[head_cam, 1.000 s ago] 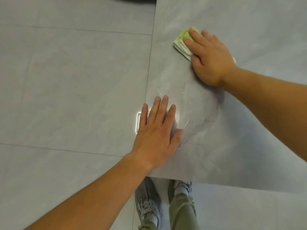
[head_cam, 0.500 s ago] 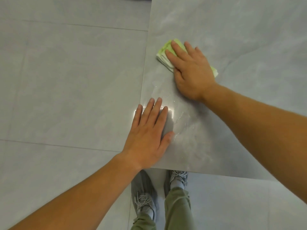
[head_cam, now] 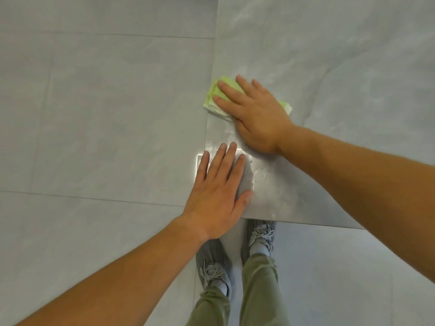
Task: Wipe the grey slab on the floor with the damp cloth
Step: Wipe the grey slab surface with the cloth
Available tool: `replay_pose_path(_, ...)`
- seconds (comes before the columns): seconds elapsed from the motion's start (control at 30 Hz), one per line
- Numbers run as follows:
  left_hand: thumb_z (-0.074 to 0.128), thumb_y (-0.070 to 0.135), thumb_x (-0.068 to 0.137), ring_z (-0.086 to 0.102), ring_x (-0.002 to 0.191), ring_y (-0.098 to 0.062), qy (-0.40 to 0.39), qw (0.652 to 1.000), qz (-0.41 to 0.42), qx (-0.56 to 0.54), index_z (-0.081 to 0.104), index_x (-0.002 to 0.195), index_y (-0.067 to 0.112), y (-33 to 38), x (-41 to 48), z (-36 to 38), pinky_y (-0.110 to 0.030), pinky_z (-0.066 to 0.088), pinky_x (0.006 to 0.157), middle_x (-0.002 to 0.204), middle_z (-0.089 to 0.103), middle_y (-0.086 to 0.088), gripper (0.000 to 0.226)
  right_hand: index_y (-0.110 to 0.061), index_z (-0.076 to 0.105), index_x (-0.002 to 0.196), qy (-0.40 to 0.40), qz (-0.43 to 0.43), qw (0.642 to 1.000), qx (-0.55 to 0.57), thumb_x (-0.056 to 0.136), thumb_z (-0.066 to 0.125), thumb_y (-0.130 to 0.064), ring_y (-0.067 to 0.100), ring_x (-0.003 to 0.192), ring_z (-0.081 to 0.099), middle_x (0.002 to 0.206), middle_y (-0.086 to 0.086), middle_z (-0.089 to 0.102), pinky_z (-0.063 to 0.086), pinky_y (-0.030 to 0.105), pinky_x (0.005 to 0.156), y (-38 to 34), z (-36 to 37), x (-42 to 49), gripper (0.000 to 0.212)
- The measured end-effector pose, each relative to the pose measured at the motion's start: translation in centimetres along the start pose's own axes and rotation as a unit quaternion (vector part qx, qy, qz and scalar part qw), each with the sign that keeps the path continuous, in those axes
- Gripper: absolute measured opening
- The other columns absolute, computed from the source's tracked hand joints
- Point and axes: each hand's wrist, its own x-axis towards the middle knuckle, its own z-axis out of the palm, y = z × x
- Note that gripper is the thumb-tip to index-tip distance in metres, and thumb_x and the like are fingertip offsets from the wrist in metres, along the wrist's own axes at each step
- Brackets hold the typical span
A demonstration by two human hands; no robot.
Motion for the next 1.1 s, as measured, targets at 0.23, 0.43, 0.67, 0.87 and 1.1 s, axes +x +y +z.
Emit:
replay_pose_path(0.23,0.014,0.053,0.103,-0.014,0.154,-0.026,-0.001,1.0,0.008,0.002,0.01,0.159,0.011,0.0,-0.9,0.4,-0.052,0.001,0.123,0.168,-0.006,-0.012,0.071,-0.021,0.039,0.152,0.015,0.074,0.997,0.009,0.098,0.031,-0.027,0.045,0.148,0.024,0.162,0.008,0.029,0.019,0.058,0.119,4.3,-1.1,-4.9,0.055)
replay_pose_path(0.43,0.016,0.054,0.103,-0.016,0.154,-0.023,0.0,1.0,-0.005,-0.026,0.008,0.159,0.014,0.2,-0.9,0.3,-0.05,-0.004,0.124,0.168,-0.008,-0.009,0.07,-0.023,0.037,0.154,0.017,0.086,0.996,0.036,0.098,0.033,-0.027,0.038,0.151,0.017,0.165,0.003,0.024,0.014,0.052,0.122,-1.4,0.9,-10.8,0.056)
replay_pose_path(0.67,0.01,0.055,0.102,-0.022,0.152,-0.021,-0.01,1.0,-0.011,-0.014,0.003,0.16,0.015,0.4,-1.0,0.2,-0.048,-0.01,0.123,0.167,-0.014,-0.007,0.071,-0.02,0.037,0.153,0.054,0.233,0.97,0.037,0.096,0.028,-0.03,0.045,0.148,0.021,0.164,0.008,0.025,0.016,0.058,0.12,2.0,-0.3,-11.5,0.058)
replay_pose_path(0.87,0.017,0.053,0.102,-0.013,0.154,-0.023,0.02,1.0,-0.018,-0.006,0.012,0.16,0.013,0.6,-0.9,0.8,-0.049,-0.006,0.123,0.168,-0.004,-0.009,0.07,-0.022,0.039,0.153,0.01,0.056,0.998,0.019,0.097,0.032,-0.028,0.038,0.151,0.02,0.164,0.003,0.026,0.016,0.053,0.121,-0.9,1.3,-15.4,0.057)
replay_pose_path(1.1,0.014,0.053,0.103,-0.013,0.154,-0.021,0.026,0.999,-0.029,-0.032,0.012,0.16,0.013,1.0,-1.4,0.9,-0.047,-0.008,0.124,0.168,-0.004,-0.007,0.07,-0.017,0.04,0.152,0.081,0.227,0.969,0.054,0.092,0.034,-0.026,0.046,0.148,0.021,0.163,0.01,0.027,0.019,0.06,0.118,-1.9,1.3,-15.8,0.061)
